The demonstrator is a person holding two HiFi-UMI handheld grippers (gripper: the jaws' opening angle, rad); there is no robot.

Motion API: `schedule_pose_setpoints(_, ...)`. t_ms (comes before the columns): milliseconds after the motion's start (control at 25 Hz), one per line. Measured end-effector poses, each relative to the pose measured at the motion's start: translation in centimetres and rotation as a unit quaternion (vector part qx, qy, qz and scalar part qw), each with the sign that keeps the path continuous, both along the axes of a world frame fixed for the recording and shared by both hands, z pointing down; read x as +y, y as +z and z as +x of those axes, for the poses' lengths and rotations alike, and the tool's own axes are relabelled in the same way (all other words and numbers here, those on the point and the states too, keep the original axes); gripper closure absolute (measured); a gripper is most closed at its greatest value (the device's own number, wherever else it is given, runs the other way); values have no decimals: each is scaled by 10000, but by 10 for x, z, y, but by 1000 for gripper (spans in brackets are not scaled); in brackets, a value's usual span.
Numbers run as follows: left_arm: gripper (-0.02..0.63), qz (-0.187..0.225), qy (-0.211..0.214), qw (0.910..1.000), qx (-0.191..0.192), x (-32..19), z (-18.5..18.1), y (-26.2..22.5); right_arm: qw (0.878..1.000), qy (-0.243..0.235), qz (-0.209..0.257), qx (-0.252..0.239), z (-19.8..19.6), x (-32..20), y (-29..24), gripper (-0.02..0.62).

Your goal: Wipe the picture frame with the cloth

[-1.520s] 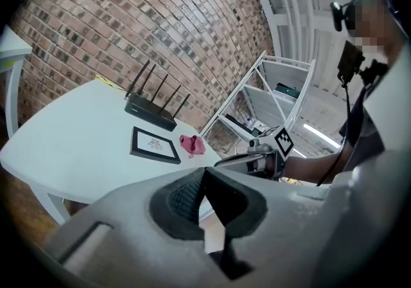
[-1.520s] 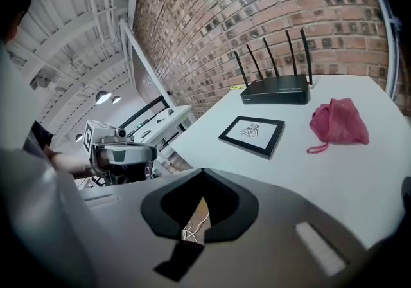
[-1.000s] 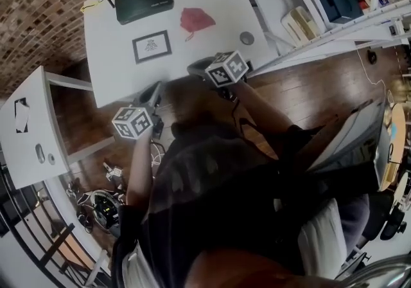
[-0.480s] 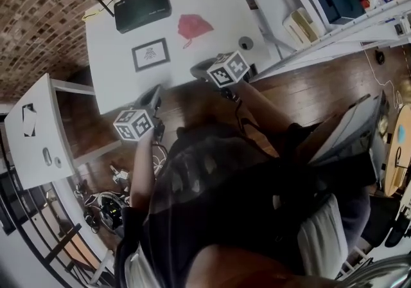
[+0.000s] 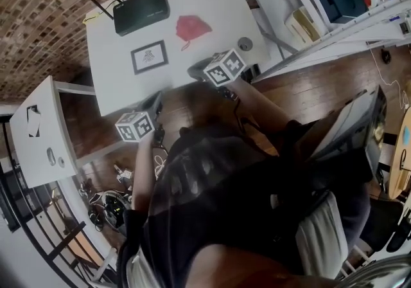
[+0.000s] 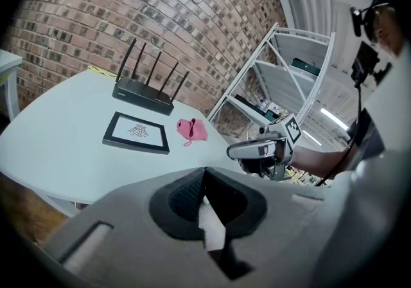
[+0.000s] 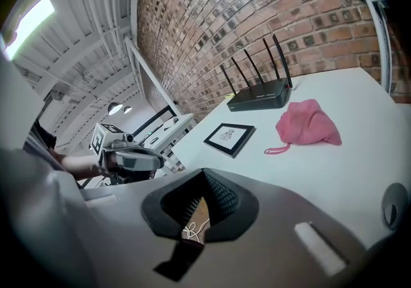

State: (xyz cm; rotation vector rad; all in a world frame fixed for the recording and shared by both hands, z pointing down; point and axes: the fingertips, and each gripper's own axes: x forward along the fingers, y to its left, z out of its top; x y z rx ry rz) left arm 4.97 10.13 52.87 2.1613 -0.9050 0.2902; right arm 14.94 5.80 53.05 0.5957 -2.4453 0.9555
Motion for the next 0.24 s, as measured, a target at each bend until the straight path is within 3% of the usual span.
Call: schedule_pose_setpoints(240, 604, -285, -71, 9993, -218, 9, 7, 16, 9999, -56, -86, -40, 16, 1, 2, 594)
